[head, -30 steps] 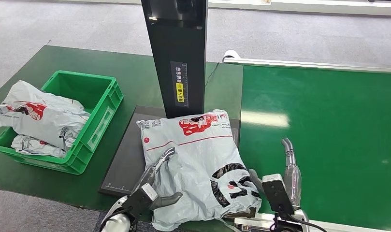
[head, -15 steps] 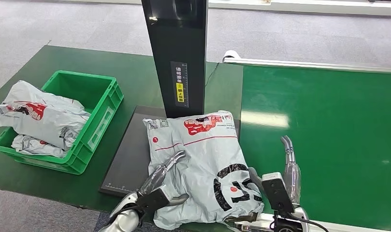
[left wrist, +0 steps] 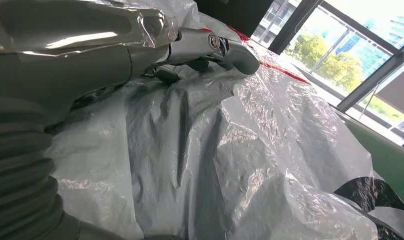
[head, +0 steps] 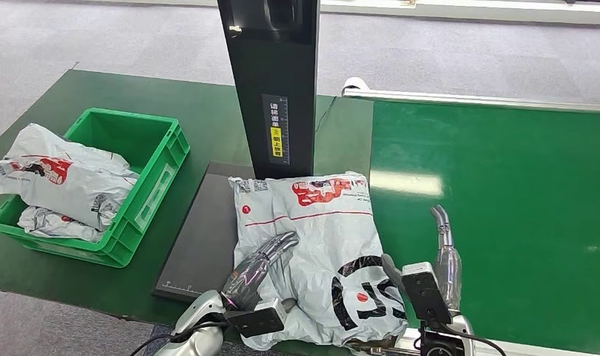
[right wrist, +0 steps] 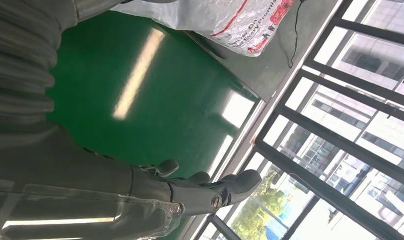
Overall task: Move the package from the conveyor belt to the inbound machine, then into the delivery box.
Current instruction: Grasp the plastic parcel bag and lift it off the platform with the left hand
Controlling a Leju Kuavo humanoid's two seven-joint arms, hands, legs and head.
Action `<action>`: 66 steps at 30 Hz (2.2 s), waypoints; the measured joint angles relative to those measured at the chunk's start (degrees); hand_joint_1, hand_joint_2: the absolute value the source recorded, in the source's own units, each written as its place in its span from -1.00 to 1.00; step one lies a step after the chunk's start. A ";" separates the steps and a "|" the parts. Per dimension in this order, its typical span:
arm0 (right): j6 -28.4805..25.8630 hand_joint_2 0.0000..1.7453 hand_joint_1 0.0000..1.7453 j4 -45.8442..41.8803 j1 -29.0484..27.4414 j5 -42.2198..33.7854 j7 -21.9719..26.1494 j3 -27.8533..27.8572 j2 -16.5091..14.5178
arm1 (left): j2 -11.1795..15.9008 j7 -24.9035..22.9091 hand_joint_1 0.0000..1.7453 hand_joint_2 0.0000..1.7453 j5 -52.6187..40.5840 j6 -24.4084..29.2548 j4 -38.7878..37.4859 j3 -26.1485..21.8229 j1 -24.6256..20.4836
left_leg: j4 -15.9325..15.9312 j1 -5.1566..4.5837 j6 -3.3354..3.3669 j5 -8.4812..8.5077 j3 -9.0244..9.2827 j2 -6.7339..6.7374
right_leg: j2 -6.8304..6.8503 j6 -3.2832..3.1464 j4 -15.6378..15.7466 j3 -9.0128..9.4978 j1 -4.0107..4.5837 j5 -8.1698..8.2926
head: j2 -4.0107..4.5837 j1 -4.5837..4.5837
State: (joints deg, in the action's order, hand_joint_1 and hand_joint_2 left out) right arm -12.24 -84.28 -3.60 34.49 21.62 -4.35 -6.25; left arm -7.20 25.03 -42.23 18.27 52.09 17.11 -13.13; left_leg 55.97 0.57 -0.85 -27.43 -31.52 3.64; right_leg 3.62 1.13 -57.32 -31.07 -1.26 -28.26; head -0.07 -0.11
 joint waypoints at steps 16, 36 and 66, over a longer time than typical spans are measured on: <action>0.41 1.00 -1.00 0.16 0.00 -0.06 0.18 -0.09 0.02 | 0.45 -2.14 -0.08 1.00 -4.55 2.85 0.58 1.25 0.05 | 0.00 0.00 0.00 0.00 0.02 0.00 | 0.00 0.00 0.00 0.05 0.00 0.00 | 0.00 0.00; 0.24 1.00 -1.00 0.31 -0.32 -0.37 0.19 -0.37 0.19 | 2.81 0.33 1.00 1.00 14.52 -10.54 18.26 -5.38 4.61 | -0.01 0.00 0.00 0.00 -0.01 0.02 | -0.01 0.00 0.00 -0.02 0.01 0.00 | 0.00 0.00; -1.46 1.00 -1.00 0.62 -1.40 -1.86 0.42 -0.39 0.40 | 7.33 3.15 1.00 1.00 17.92 -6.71 31.97 -17.17 5.11 | -0.01 0.01 -0.01 0.01 -0.01 0.03 | -0.02 0.00 -0.01 -0.06 0.01 0.00 | 0.00 -0.01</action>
State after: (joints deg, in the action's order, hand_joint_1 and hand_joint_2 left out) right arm -13.70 -83.66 -5.00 32.63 22.04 -4.74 -5.84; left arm 0.13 28.18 -24.31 11.56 84.05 -0.06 -8.01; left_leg 55.97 0.58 -0.86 -27.42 -31.53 3.67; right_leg 3.61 1.13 -57.32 -31.13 -1.25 -28.26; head -0.07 -0.11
